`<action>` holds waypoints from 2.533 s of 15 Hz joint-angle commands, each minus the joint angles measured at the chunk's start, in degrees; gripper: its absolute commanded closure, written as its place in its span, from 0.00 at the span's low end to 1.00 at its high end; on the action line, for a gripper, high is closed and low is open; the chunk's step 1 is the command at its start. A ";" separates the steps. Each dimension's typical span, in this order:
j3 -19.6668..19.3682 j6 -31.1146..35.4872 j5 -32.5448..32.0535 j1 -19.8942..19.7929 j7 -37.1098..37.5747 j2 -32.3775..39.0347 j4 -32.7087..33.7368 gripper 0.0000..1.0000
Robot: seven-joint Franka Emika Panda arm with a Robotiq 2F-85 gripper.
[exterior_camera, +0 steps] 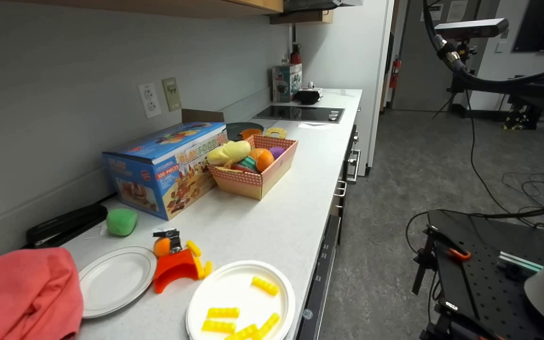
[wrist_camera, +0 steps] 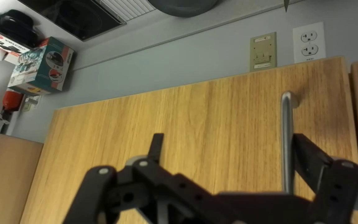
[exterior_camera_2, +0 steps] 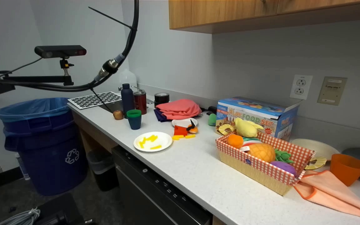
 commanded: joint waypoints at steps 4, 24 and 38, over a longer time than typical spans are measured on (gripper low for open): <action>-2.30 -3.24 -9.07 -2.67 2.70 -8.89 -10.05 0.00; 0.39 -0.71 -8.29 -4.74 2.36 -14.50 -14.82 0.00; -14.69 7.42 14.98 0.00 -20.82 -26.14 -28.84 0.00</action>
